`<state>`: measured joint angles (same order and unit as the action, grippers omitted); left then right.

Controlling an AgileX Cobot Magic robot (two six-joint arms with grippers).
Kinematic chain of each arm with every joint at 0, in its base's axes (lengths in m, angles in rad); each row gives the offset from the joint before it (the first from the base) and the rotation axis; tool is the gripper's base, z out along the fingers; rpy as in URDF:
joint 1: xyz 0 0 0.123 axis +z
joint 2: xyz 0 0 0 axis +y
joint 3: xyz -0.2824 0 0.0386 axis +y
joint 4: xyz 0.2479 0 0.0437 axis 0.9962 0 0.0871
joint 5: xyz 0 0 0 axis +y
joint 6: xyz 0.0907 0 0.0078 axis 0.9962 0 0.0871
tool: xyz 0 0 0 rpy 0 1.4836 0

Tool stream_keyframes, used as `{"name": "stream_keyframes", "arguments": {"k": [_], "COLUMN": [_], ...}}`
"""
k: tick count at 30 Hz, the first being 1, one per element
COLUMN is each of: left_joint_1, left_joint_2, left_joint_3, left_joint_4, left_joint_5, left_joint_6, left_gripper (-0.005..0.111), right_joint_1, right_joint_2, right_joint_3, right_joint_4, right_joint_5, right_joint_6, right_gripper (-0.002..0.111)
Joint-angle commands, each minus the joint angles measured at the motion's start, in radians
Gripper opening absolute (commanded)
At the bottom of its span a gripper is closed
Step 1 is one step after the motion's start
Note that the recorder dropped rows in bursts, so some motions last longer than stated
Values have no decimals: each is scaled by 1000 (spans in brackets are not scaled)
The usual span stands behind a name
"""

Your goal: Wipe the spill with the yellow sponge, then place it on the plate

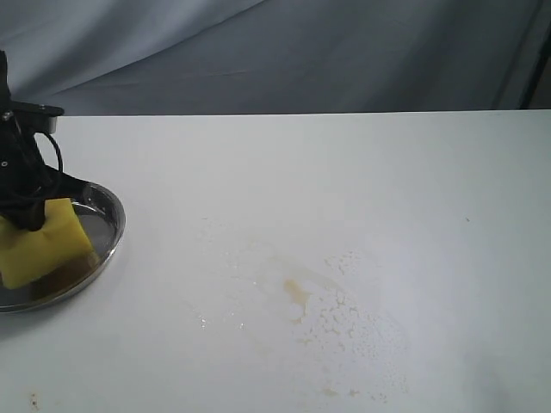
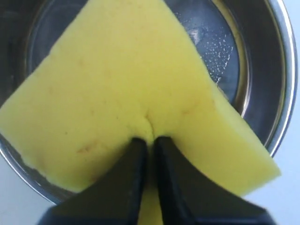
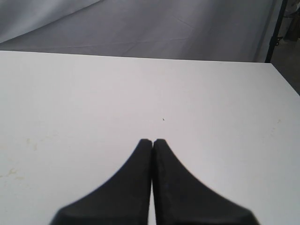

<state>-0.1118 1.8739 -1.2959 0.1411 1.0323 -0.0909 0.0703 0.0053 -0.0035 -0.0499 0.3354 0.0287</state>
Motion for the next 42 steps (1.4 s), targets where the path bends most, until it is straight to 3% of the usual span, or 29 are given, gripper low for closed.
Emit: {"name": "stream_keyframes", "arguments": {"k": [1,4,9,12,17,21,31,37,42], "left_joint_1": [2,2,2,2,2,2,91,91,91], "left_joint_2": [-2,-2,-8,-31,-97,-167,-388,-612,-831], "left_joint_3": [2,2,0,0,0,26,356,565,628], "left_joint_4": [8,8,0,-1,-25,-53,-159,-166,-208], "left_joint_5": [-8,-8,23,96,141,132,-104,-269,-277], "left_joint_6": [-13,-13,-3,47,47,47,91,132,126], "left_gripper": [33,46,46,35,4,0,0,0,0], "right_joint_1": [0,0,0,0,0,0,0,0,0], "right_joint_2": [-5,-5,-5,-5,-5,-5,-5,-5,-5], "right_joint_3": [4,4,4,4,4,4,4,4,4], "right_joint_4": [5,5,5,5,5,5,5,5,5], "right_joint_5": [-2,-2,-2,-2,-2,-2,-2,-2,-2], "right_joint_6": [2,2,2,5,5,5,5,5,5], "right_gripper": [0,0,0,0,0,0,0,0,0]}}
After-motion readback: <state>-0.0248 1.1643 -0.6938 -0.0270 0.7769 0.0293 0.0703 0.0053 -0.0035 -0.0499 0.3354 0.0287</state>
